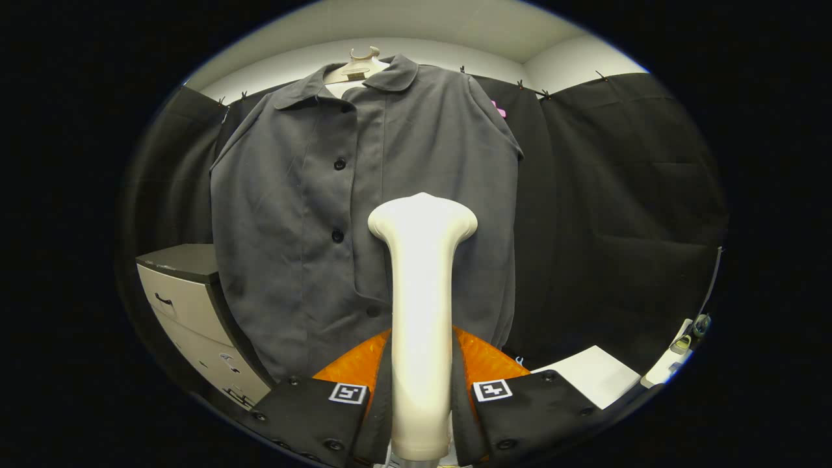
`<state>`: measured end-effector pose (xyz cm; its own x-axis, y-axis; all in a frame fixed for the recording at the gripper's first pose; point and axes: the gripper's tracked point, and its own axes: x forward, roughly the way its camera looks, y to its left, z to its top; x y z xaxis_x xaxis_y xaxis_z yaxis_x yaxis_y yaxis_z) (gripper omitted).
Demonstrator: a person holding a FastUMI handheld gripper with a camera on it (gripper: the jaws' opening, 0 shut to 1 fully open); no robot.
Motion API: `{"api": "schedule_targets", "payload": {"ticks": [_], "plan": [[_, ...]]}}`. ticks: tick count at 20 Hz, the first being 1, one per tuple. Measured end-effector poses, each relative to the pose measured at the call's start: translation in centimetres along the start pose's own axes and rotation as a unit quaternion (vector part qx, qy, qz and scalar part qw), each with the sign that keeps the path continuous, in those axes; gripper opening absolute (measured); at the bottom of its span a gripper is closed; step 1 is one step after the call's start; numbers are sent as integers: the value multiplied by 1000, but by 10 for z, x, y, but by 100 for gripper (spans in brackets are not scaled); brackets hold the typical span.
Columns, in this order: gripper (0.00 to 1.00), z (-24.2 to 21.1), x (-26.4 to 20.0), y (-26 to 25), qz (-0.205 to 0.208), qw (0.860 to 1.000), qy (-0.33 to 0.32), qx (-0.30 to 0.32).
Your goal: Iron the clothes twice with a garment steamer, once on the left side and once on the right side.
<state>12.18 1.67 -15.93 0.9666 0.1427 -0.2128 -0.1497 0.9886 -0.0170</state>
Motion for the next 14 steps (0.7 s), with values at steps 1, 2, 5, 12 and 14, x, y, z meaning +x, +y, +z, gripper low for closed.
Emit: {"api": "schedule_targets", "payload": {"ticks": [1, 2, 5, 12, 14], "plan": [[46, -6, 0, 0, -1, 1000, 5, 0], [45, -13, 2, 0, -2, 1000, 12, -1], [46, -34, 4, -2, -3, 1000, 31, -3], [46, -84, 8, -3, -10, 997, 74, -6], [45, -96, 7, -4, -10, 996, 85, -3]]}}
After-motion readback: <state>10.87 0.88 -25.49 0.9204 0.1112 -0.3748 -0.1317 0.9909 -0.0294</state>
